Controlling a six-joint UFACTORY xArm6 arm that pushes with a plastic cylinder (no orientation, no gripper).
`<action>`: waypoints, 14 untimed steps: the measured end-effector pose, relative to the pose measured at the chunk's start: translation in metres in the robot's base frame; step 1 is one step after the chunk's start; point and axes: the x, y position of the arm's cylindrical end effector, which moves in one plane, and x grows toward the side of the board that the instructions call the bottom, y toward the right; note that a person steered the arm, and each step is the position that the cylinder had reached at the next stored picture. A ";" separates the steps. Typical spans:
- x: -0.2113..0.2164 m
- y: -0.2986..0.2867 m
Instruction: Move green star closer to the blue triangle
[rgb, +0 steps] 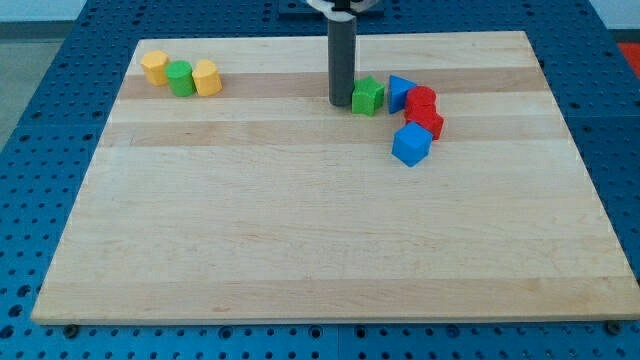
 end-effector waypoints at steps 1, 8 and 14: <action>0.000 0.000; 0.023 -0.023; 0.018 0.001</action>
